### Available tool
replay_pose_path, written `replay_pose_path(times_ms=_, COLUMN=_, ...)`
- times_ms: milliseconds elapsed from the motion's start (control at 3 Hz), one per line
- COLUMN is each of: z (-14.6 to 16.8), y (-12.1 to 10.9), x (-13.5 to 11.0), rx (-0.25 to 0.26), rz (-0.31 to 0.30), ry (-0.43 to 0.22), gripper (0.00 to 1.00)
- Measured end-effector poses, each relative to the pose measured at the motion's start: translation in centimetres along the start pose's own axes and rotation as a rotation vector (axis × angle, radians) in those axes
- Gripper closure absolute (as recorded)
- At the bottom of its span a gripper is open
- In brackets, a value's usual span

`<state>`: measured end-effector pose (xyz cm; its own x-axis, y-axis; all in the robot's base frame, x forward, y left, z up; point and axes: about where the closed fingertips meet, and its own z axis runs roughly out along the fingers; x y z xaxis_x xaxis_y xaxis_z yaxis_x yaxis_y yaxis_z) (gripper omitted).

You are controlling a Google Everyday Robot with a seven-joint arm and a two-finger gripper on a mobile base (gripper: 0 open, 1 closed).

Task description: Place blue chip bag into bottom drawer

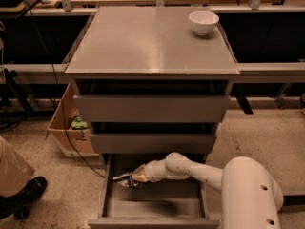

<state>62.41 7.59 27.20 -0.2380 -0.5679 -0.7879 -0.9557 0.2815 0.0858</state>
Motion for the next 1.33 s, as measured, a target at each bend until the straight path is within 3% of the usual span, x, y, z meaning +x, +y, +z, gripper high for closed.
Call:
replay_pose_path(times_ms=333, z=2.1, y=-0.3, x=5.3, rx=-0.052, rz=0.021, ry=0.010, gripper=1.00)
replay_pose_path(times_ms=667, z=3.5, y=-0.5, x=8.7, rx=-0.094, rz=0.056, ry=0.025, gripper=1.00)
replay_pose_path(times_ms=1000, z=3.7, y=0.5, x=10.8, rx=-0.131, rz=0.086, ry=0.034, gripper=0.82)
replay_pose_path(times_ms=1333, z=2.3, y=1.4, x=12.3, rx=-0.121, rz=0.126, ry=0.038, gripper=0.58)
